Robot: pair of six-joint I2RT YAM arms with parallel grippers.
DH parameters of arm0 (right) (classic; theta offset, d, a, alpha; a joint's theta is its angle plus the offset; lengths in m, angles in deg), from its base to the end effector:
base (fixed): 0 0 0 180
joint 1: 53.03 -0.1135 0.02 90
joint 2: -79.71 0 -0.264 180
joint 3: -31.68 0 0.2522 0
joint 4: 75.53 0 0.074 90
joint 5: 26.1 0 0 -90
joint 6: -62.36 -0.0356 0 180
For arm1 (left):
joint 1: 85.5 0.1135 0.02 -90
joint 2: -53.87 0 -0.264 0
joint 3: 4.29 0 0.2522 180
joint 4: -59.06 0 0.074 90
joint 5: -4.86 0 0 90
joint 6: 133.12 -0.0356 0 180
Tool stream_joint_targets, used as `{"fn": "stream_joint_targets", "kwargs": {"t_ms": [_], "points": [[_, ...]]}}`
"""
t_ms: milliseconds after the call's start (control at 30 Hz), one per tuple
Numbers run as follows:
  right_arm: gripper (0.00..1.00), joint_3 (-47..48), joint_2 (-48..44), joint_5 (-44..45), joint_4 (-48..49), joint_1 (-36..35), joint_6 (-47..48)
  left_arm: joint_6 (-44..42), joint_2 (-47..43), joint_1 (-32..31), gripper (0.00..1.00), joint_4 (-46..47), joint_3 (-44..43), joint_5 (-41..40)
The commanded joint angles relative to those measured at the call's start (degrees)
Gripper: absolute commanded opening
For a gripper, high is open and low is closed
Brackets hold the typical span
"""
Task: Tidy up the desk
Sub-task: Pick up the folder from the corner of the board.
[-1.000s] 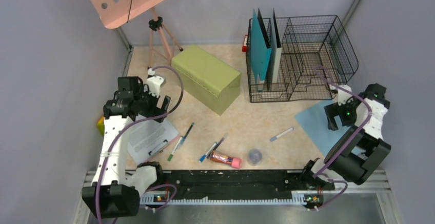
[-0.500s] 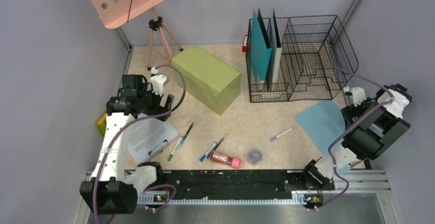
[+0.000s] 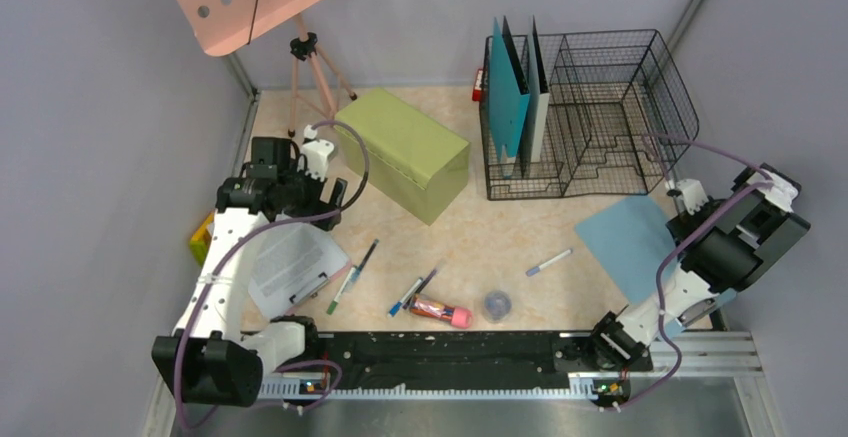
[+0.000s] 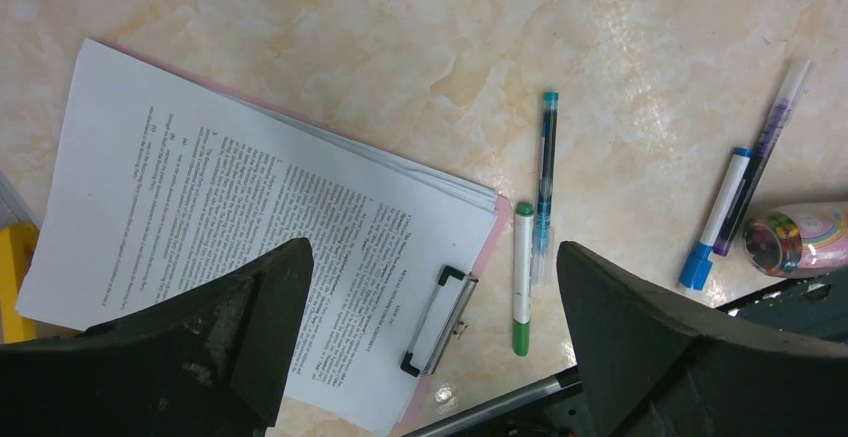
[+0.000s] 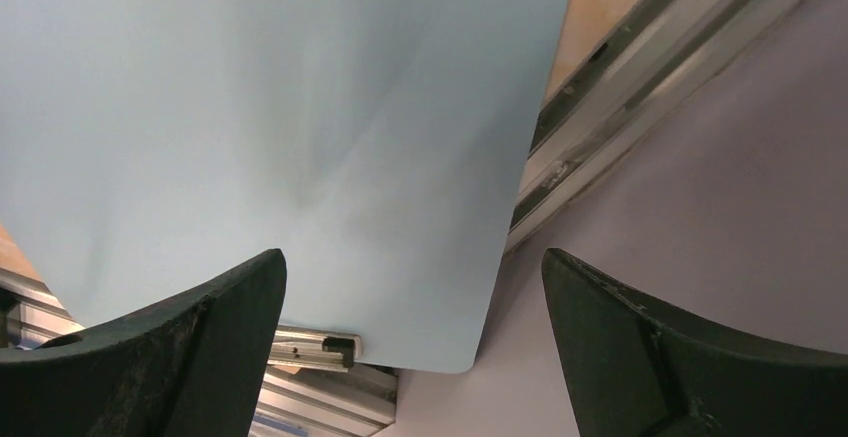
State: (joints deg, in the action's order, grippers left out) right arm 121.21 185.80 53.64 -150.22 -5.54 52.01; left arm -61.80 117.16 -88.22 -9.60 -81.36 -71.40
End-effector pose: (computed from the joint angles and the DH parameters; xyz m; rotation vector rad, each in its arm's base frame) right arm 0.2294 -0.2408 0.1863 -0.8246 2.8712 0.1486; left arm 0.2081 -0.0184 0.3206 0.5572 2.4360 -0.1882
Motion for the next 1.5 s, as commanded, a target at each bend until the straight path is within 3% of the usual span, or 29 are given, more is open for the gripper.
{"fn": "stream_joint_targets", "kwargs": {"t_ms": [0, 333, 500, 933, 1200, 1467], "points": [[0.97, 0.47, 3.82, 0.58, 0.33, 0.38, 3.55, 2.51, 1.09, -1.60, 0.97, 1.52, -3.26, -1.50], [0.96, -0.10, 8.25, 1.47, 0.54, -0.39, 4.76, 4.32, 3.10, -5.73, 0.97, 1.75, -4.71, -5.03], [0.88, -1.14, 7.95, 1.57, -0.03, -0.37, 5.41, 4.44, 3.46, -7.05, 0.97, 1.79, -5.14, -6.47], [0.42, 4.67, 7.06, 0.82, -4.59, -0.37, 3.63, 2.97, 2.81, -7.47, 0.97, 2.14, -4.42, -8.64], [0.03, 7.15, 5.10, 0.64, -8.42, -0.40, 3.49, 2.28, 2.82, -7.56, 0.97, 3.07, -3.58, -8.68], [0.00, 7.97, 2.79, -0.04, -10.25, -0.37, 4.01, 1.64, 3.65, -7.65, 0.97, 4.03, -3.54, -8.52]]}}
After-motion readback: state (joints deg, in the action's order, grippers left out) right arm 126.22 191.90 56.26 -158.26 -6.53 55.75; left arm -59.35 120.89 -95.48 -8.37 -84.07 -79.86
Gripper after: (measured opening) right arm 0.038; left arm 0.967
